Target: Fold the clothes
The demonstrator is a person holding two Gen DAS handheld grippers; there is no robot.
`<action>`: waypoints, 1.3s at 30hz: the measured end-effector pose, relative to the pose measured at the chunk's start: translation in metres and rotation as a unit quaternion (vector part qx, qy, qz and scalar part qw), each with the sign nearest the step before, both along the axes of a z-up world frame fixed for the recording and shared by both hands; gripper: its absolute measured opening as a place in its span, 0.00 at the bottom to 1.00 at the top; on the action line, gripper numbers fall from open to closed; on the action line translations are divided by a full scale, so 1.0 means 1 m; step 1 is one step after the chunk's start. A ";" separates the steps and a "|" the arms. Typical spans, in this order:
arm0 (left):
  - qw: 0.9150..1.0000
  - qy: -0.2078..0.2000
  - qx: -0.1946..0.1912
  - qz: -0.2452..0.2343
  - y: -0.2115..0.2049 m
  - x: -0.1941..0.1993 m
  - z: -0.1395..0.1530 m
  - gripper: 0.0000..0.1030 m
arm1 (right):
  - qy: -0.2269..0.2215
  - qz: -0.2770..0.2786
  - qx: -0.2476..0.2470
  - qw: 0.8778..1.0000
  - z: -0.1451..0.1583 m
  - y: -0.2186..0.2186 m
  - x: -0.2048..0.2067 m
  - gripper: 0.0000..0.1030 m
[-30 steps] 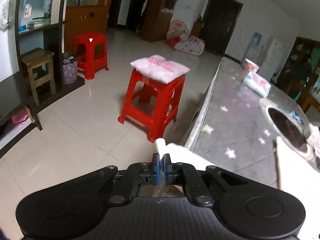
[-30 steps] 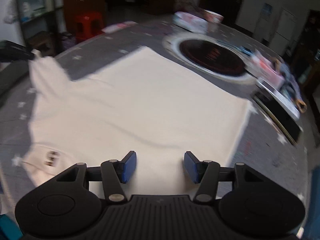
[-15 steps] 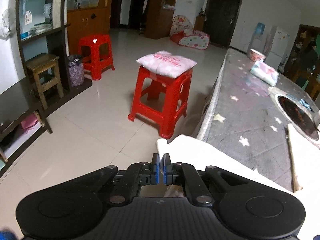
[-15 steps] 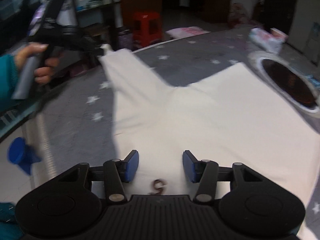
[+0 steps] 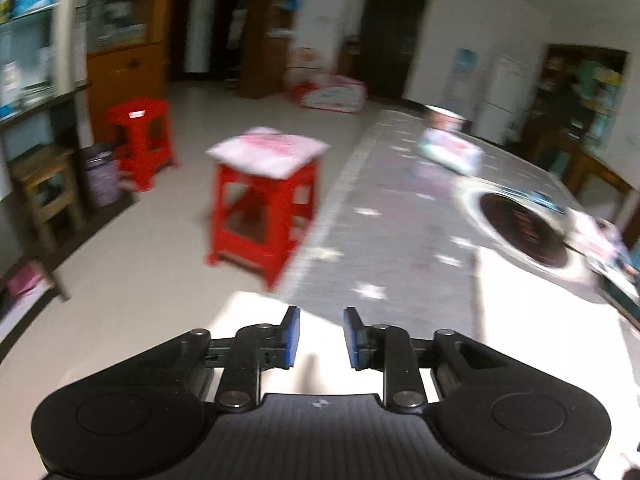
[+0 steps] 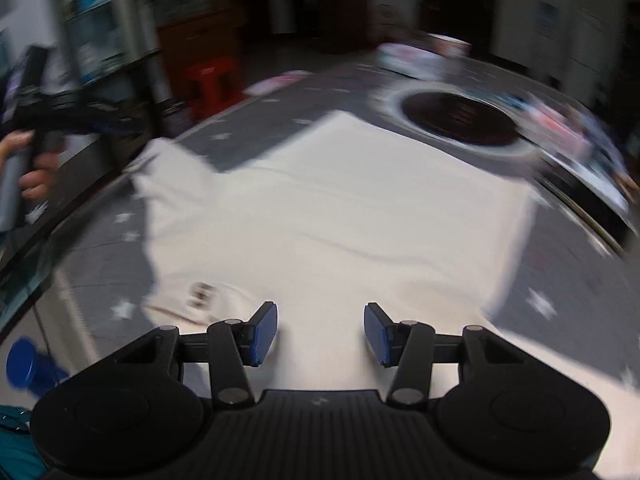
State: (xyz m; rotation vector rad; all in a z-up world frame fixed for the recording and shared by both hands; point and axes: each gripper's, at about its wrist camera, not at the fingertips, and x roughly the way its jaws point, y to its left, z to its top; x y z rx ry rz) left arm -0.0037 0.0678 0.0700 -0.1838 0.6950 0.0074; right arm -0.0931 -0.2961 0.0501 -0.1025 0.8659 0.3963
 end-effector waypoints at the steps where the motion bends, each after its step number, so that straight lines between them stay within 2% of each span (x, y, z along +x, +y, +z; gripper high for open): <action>1: 1.000 -0.001 -0.003 -0.020 -0.012 -0.001 0.001 0.27 | 0.001 -0.016 0.001 1.000 -0.001 -0.011 -0.003 0.47; 6: 0.993 0.017 -0.021 -0.119 -0.074 -0.007 -0.007 0.27 | 0.012 -0.080 0.003 0.997 -0.012 -0.054 -0.020 0.47; 12: 0.977 0.032 -0.015 -0.212 -0.140 -0.026 -0.025 0.28 | 0.016 -0.131 -0.007 0.991 -0.018 -0.086 -0.037 0.47; 16: 0.966 0.035 0.008 -0.257 -0.168 -0.041 -0.039 0.41 | 0.009 -0.173 -0.016 0.985 -0.022 -0.110 -0.043 0.45; 17: 0.963 0.038 0.011 -0.267 -0.172 -0.045 -0.042 0.42 | 0.010 -0.184 -0.021 0.983 -0.025 -0.116 -0.044 0.45; 18: 0.961 0.042 0.015 -0.273 -0.175 -0.048 -0.044 0.42 | 0.009 -0.192 -0.023 0.981 -0.026 -0.122 -0.045 0.44; 20: 0.959 0.034 0.027 -0.280 -0.180 -0.052 -0.047 0.51 | 0.003 -0.211 -0.023 0.977 -0.024 -0.135 -0.049 0.44; 23: 0.957 0.032 0.034 -0.285 -0.184 -0.056 -0.048 0.55 | -0.005 -0.261 -0.021 0.965 -0.022 -0.161 -0.050 0.44; 29: 0.958 0.025 0.039 -0.282 -0.185 -0.058 -0.043 0.59 | -0.012 -0.340 -0.032 0.940 -0.030 -0.202 -0.049 0.44; 32: 0.960 0.020 0.048 -0.276 -0.186 -0.059 -0.040 0.68 | -0.014 -0.366 -0.026 0.930 -0.034 -0.215 -0.047 0.41; 33: 0.960 0.021 0.048 -0.275 -0.186 -0.058 -0.041 0.68 | -0.015 -0.370 -0.020 0.929 -0.035 -0.216 -0.047 0.40; 36: 0.959 0.025 0.045 -0.278 -0.186 -0.058 -0.041 0.68 | -0.021 -0.375 -0.011 0.927 -0.039 -0.217 -0.046 0.30; 37: 0.959 0.025 0.044 -0.279 -0.186 -0.058 -0.040 0.68 | -0.022 -0.375 -0.011 0.927 -0.039 -0.216 -0.046 0.20; 39: 0.959 0.023 0.044 -0.280 -0.188 -0.059 -0.038 0.68 | -0.027 -0.376 -0.007 0.926 -0.038 -0.215 -0.046 0.12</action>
